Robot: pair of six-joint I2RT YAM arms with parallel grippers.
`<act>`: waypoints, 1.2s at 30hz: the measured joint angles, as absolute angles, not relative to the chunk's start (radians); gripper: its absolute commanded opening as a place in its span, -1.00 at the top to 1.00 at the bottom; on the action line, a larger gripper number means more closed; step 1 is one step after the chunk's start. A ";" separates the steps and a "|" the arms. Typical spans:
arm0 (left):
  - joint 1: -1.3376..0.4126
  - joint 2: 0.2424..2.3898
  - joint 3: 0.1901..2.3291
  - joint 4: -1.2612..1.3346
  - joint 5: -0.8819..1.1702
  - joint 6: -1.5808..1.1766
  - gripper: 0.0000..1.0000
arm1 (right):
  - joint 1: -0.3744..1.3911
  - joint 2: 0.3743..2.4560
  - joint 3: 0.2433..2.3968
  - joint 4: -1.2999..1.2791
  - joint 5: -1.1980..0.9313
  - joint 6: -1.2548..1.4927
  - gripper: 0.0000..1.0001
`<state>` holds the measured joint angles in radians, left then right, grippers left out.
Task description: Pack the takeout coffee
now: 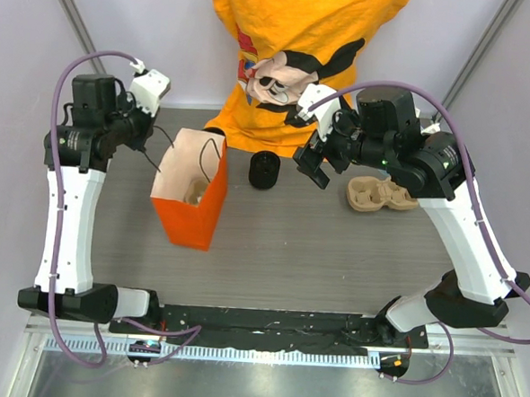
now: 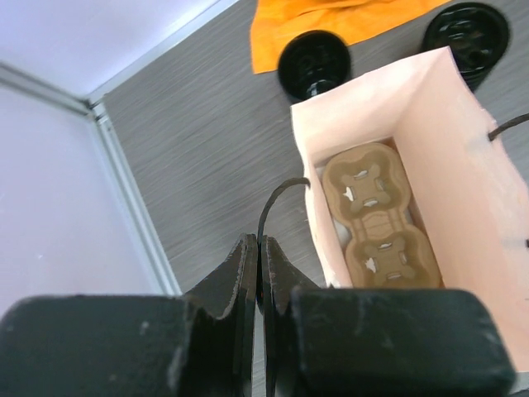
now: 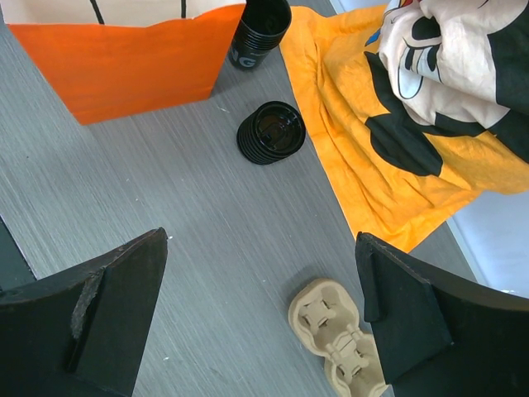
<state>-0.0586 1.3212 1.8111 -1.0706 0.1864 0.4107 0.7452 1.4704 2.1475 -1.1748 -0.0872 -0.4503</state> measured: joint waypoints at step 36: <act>0.350 1.513 1.962 -1.044 0.292 0.536 0.85 | 0.738 1.453 2.127 -1.173 -0.078 -0.454 -0.99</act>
